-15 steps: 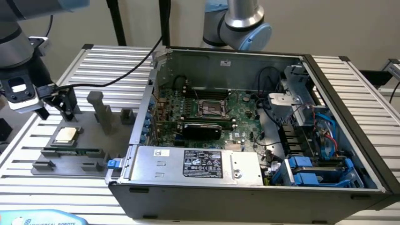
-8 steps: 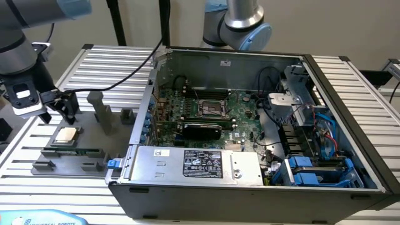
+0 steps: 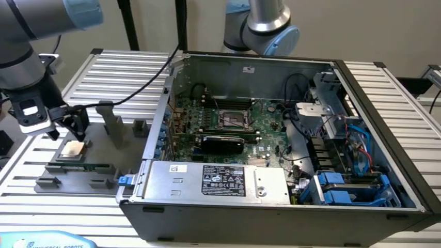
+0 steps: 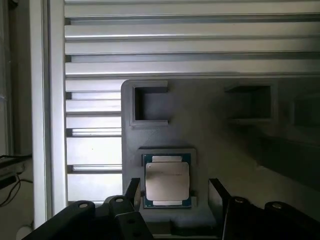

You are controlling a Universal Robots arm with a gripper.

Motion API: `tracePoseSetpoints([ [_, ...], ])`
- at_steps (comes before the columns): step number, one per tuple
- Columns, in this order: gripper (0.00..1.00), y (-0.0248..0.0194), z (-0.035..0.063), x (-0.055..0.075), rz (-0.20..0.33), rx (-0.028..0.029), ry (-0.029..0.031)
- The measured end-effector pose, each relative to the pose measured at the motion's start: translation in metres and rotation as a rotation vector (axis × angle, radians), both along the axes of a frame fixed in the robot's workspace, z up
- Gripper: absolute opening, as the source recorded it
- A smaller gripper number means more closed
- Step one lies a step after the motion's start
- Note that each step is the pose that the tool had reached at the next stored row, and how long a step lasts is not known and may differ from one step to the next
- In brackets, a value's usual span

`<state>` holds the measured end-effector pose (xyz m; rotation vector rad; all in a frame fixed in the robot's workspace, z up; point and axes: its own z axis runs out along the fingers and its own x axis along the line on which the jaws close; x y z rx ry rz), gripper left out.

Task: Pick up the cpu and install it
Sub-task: 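Pick up the cpu and move it towards the insertion slot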

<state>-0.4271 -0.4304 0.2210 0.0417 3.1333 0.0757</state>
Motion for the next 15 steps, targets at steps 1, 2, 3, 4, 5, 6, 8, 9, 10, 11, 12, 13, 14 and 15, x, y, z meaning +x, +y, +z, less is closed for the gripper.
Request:
tracePoseSetpoints([
  [1,0.65,-0.0001,-0.0018,0.000,0.000,0.0000,0.0000],
  [2,0.65,-0.0002,-0.0036,0.000,0.000,0.0000,-0.0001],
  [3,0.65,-0.0003,-0.0054,0.000,0.000,-0.0001,0.0000],
  [4,0.65,-0.0005,-0.0072,-0.001,0.000,0.0000,0.0000],
  [5,0.65,-0.0006,-0.0089,-0.001,0.000,-0.0001,0.0001],
  [6,0.65,-0.0008,-0.0109,-0.001,0.000,0.0000,0.0000],
  [8,0.65,-0.0011,-0.0145,-0.002,0.000,0.0000,0.0000],
  [9,0.65,-0.0012,-0.0162,-0.002,0.000,0.0000,0.0001],
  [10,0.65,-0.0013,-0.0181,-0.002,0.000,0.0000,-0.0001],
  [11,0.65,-0.0013,-0.0199,-0.002,0.000,0.0000,0.0001],
  [12,0.65,-0.0013,-0.0217,-0.003,0.000,-0.0001,0.0001],
  [13,0.65,-0.0013,-0.0236,-0.003,0.000,-0.0001,0.0001],
  [14,0.65,-0.0013,-0.0254,-0.003,0.000,-0.0001,0.0001],
  [15,0.65,-0.0013,-0.0267,-0.003,0.000,-0.0001,0.0001],
])
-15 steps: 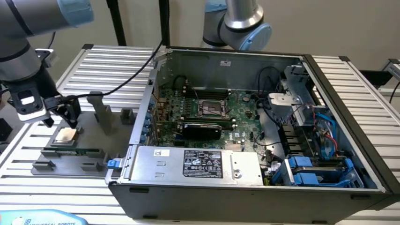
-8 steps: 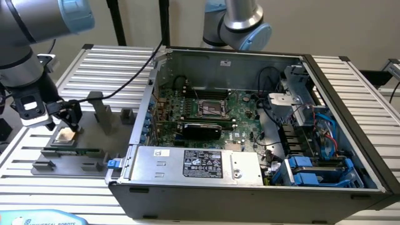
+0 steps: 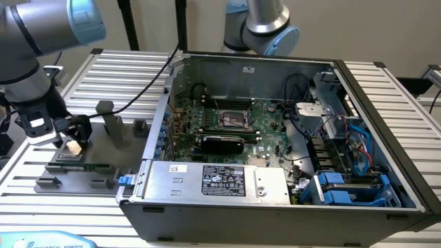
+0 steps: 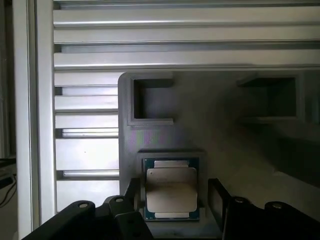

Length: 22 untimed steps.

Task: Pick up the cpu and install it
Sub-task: 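Pick up the cpu and move it towards the insertion slot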

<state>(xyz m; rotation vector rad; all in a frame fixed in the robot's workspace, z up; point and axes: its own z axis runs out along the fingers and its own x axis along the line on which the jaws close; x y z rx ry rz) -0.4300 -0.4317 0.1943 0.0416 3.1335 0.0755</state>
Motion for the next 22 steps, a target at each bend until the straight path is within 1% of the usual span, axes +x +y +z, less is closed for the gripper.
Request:
tracePoseSetpoints([
  [6,0.65,0.0000,-0.0040,-0.0001,0.000,0.0001,0.0001],
  [11,0.65,0.0000,-0.0072,-0.0003,0.001,0.0000,0.0013],
  [17,0.65,0.0000,-0.0085,-0.0004,0.001,-0.0002,0.0026],
  [20,0.65,0.0000,-0.0086,-0.0003,0.002,-0.0011,0.0026],
  [22,0.65,0.0000,-0.0086,-0.0004,0.003,-0.0030,0.0025],
])
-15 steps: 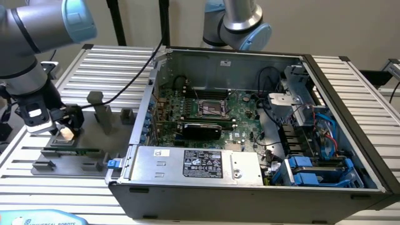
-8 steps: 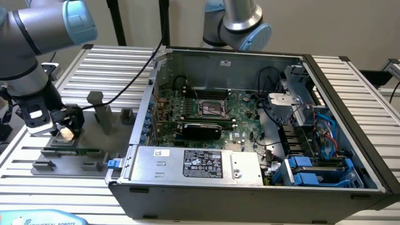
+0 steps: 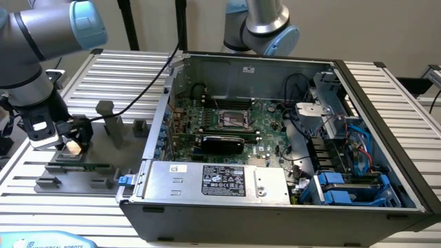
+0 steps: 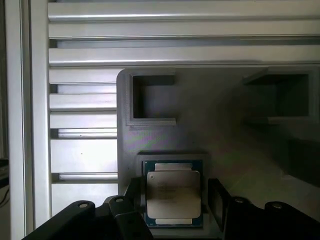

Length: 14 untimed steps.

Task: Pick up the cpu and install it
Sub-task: 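Pick up the cpu and move it towards the insertion slot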

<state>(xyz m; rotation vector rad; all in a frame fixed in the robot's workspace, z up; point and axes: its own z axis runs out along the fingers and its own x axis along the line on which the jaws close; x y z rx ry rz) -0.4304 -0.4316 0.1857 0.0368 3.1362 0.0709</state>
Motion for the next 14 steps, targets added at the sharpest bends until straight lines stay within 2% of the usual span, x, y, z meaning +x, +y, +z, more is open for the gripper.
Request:
tracePoseSetpoints([
  [9,0.65,0.0000,0.0000,-0.0003,0.009,-0.0099,0.0000],
  [14,0.65,0.0005,0.0000,-0.0003,0.015,-0.0118,0.0000],
])
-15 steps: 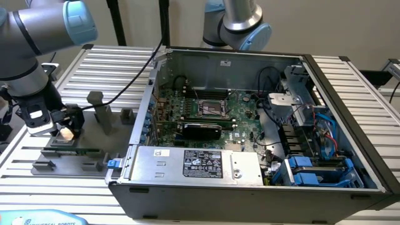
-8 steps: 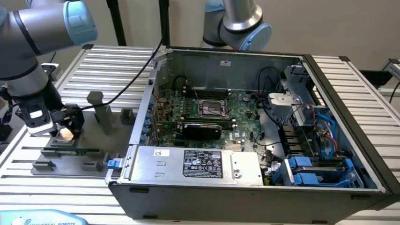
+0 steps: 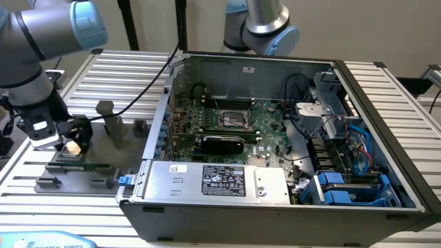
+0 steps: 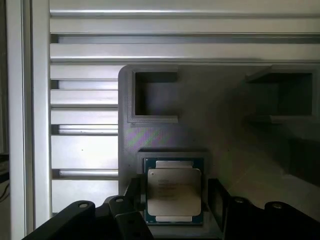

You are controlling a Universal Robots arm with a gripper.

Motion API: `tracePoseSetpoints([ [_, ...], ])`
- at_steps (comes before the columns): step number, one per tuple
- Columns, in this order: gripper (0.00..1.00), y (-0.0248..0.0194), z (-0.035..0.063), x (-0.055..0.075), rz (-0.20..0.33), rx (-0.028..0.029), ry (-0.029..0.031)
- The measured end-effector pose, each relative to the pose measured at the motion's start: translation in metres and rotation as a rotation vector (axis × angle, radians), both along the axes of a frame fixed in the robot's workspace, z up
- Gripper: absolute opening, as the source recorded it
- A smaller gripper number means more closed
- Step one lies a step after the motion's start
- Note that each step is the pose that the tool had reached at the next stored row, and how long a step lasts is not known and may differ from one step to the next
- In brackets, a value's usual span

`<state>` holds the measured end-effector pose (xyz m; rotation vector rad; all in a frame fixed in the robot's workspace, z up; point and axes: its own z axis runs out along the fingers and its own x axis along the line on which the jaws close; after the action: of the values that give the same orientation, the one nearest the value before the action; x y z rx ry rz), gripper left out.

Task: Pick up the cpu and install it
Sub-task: 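Pick up the cpu and move it towards the insertion slot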

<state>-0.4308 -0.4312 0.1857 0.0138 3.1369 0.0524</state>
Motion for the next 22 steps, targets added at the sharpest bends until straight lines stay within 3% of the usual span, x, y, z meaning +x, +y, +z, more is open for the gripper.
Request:
tracePoseSetpoints([
  [11,0.65,0.0002,0.0000,-0.0001,0.004,0.0000,0.0000],
  [14,0.63,0.0002,0.0000,-0.0001,0.005,-0.0001,0.0000],
  [15,0.56,0.0002,0.0000,-0.0001,0.005,0.0000,0.0000],
  [22,0.55,0.0002,0.0000,-0.0001,0.005,-0.0001,0.0001],
])
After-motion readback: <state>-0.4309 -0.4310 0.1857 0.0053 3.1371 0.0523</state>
